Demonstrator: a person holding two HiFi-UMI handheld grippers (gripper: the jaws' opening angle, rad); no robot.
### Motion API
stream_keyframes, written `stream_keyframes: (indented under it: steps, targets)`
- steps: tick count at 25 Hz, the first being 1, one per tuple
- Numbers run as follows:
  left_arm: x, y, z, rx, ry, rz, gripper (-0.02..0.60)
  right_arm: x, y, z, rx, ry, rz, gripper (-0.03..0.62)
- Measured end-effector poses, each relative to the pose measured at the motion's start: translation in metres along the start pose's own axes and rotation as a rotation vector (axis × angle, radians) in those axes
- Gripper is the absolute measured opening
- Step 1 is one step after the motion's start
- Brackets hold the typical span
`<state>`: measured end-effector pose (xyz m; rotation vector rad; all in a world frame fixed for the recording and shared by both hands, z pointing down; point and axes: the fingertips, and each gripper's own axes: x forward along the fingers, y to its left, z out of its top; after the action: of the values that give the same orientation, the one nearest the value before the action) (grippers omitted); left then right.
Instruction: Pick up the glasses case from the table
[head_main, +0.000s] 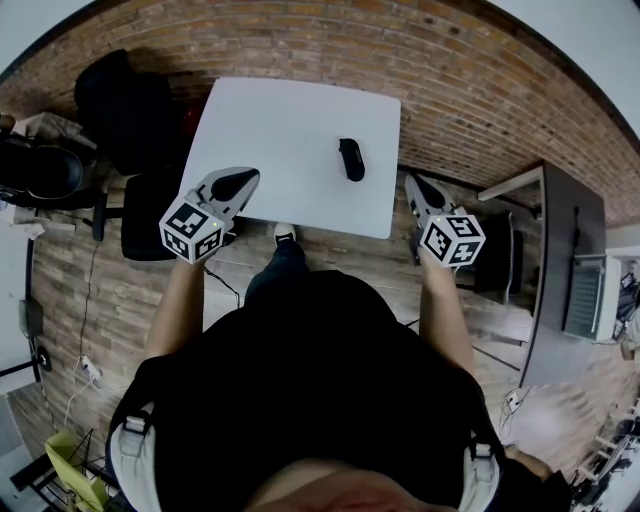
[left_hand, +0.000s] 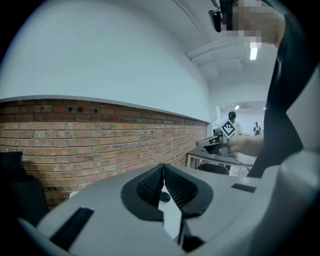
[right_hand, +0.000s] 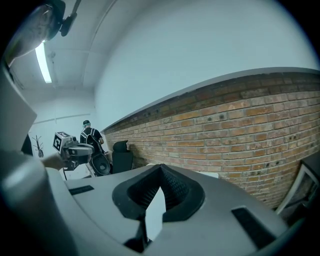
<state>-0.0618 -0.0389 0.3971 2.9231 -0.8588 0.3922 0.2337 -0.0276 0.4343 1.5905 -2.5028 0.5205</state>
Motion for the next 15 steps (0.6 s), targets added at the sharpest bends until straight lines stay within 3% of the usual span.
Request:
stream_keyframes:
  steps: [15]
  targets:
    - [0.025,0.025,-0.007,-0.013,0.009,-0.021,0.009,0.027,-0.015,-0.002,0.008,0.024,-0.01,0.015]
